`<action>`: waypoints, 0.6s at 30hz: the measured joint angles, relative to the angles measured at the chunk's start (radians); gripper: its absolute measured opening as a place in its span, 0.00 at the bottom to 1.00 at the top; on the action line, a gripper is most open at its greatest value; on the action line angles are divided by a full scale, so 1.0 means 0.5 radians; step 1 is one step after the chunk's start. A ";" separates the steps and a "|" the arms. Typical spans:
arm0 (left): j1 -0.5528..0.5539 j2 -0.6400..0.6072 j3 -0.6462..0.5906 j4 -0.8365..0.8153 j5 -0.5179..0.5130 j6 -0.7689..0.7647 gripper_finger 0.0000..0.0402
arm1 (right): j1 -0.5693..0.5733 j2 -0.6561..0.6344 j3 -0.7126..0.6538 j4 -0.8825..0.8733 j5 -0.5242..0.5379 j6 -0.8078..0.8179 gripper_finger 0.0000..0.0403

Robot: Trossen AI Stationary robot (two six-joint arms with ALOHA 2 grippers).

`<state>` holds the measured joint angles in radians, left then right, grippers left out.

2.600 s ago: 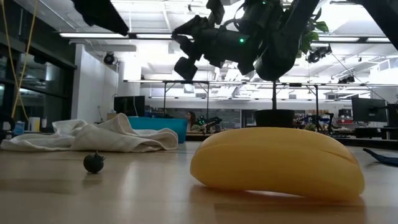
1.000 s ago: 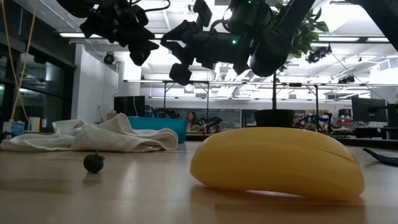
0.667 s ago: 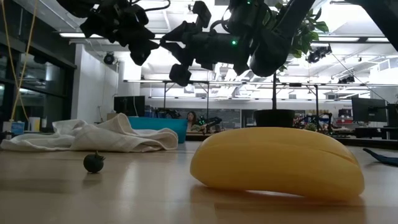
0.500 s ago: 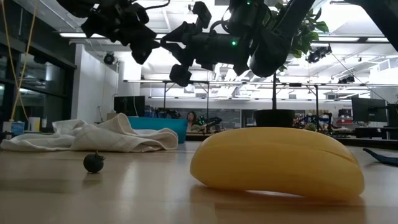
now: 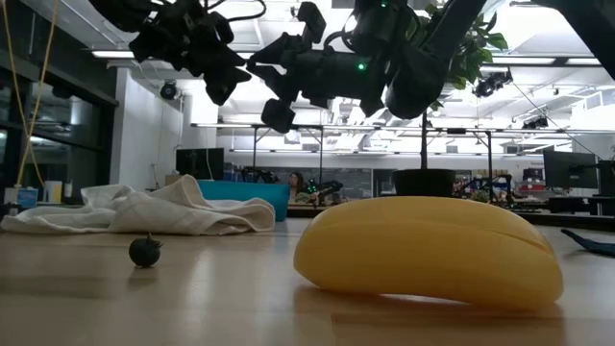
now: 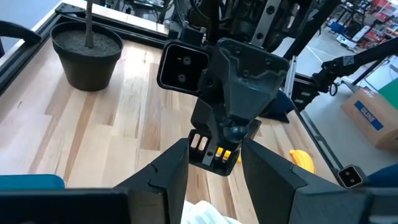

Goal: Pick and placing Produce into tupperware
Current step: Put the blueberry into the blue bin

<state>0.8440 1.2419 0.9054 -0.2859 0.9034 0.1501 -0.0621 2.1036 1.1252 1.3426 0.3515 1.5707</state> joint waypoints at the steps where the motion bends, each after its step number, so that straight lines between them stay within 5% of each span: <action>1: 0.000 0.000 0.000 0.000 0.008 0.000 0.34 | -0.004 0.000 0.000 0.001 -0.008 0.000 0.14; 18: -0.040 0.000 0.000 0.015 0.034 -0.001 0.34 | -0.023 0.000 0.002 -0.004 -0.045 0.005 0.14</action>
<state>0.8242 1.2419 0.9054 -0.2786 0.9203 0.1497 -0.0734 2.1036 1.1259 1.3407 0.3292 1.5734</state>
